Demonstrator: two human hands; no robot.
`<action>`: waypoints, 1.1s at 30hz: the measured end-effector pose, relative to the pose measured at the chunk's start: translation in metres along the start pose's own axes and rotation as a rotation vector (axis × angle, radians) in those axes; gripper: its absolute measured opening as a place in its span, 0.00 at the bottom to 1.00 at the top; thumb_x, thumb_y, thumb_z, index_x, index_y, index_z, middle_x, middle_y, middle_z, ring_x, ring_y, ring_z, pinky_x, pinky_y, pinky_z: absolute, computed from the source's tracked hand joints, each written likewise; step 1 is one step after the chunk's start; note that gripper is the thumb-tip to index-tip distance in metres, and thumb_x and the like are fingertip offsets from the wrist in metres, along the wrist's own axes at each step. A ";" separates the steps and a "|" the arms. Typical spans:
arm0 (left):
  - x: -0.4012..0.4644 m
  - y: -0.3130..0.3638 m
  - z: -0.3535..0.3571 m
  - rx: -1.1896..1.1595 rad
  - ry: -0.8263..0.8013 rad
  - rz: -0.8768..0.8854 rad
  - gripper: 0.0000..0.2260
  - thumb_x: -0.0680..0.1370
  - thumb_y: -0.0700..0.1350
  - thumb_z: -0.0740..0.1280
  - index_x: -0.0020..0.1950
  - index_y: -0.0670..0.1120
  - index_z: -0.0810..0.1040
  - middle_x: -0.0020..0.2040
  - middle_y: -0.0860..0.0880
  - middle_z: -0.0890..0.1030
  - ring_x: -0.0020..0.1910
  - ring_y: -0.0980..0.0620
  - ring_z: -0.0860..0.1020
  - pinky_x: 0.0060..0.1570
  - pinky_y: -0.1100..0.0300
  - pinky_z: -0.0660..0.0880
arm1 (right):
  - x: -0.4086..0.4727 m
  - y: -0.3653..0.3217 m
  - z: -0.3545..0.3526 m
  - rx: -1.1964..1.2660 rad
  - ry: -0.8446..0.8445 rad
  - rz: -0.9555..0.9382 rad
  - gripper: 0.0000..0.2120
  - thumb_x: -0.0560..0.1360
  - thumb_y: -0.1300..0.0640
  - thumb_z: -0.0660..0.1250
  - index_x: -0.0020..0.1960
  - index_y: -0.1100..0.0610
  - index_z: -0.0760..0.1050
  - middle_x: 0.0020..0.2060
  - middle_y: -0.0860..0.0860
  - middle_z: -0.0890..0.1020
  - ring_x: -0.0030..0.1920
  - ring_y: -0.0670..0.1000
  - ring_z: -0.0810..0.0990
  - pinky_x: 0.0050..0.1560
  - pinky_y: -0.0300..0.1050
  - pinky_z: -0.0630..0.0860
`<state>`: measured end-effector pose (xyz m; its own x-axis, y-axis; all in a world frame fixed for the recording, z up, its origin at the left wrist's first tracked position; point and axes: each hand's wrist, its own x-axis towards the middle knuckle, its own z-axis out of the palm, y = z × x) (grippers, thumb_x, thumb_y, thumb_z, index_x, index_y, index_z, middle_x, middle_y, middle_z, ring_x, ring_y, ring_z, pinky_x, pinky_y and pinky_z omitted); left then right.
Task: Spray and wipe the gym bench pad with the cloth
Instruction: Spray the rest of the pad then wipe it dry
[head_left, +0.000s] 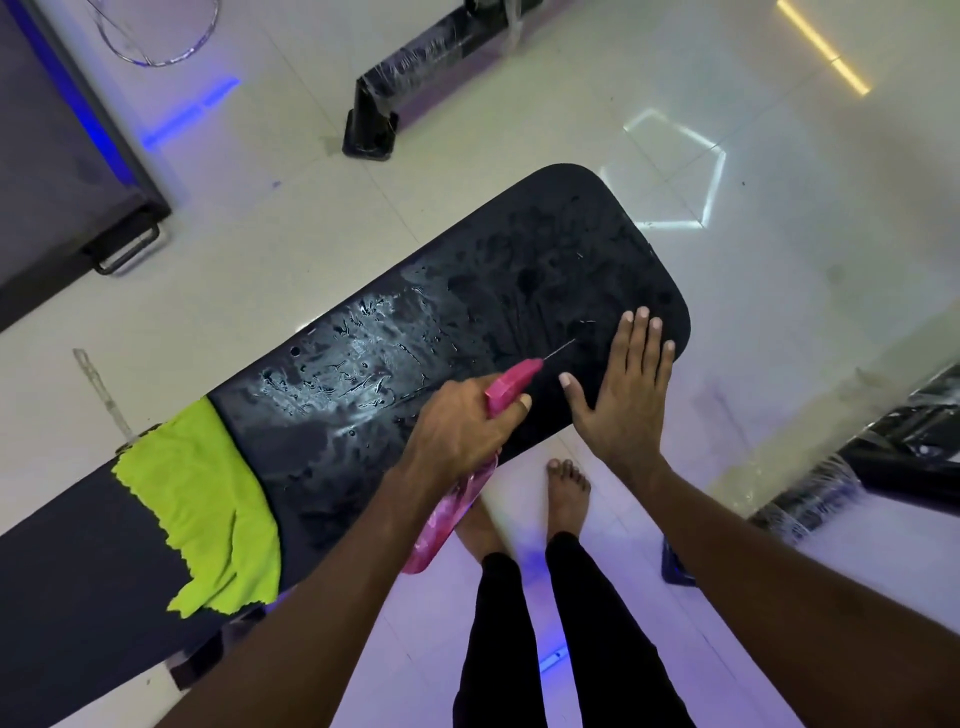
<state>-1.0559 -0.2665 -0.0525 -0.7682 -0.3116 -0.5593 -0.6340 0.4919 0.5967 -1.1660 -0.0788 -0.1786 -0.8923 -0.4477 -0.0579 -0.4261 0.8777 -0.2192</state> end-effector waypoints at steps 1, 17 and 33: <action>-0.002 -0.005 -0.001 -0.017 0.000 0.003 0.16 0.75 0.67 0.59 0.37 0.56 0.73 0.36 0.44 0.86 0.39 0.40 0.86 0.49 0.46 0.83 | -0.001 -0.003 -0.001 -0.007 -0.018 0.012 0.48 0.82 0.31 0.53 0.85 0.65 0.46 0.86 0.63 0.49 0.86 0.63 0.46 0.85 0.65 0.49; -0.068 -0.127 -0.062 -0.131 0.324 -0.214 0.23 0.77 0.64 0.62 0.51 0.45 0.83 0.32 0.50 0.85 0.37 0.49 0.86 0.50 0.48 0.81 | -0.042 -0.115 0.033 -0.085 -0.140 -0.426 0.50 0.82 0.30 0.53 0.85 0.66 0.42 0.85 0.65 0.44 0.86 0.64 0.42 0.84 0.69 0.49; -0.118 -0.172 -0.033 -0.159 0.258 -0.170 0.20 0.79 0.63 0.62 0.57 0.50 0.82 0.36 0.45 0.86 0.37 0.40 0.85 0.45 0.46 0.82 | -0.070 -0.133 0.037 -0.100 -0.143 -0.424 0.48 0.82 0.32 0.53 0.85 0.66 0.42 0.85 0.65 0.45 0.86 0.64 0.43 0.84 0.69 0.48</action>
<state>-0.8593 -0.3414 -0.0699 -0.6349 -0.5833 -0.5067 -0.7451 0.2889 0.6011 -1.0408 -0.1707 -0.1818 -0.6091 -0.7842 -0.1186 -0.7681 0.6205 -0.1582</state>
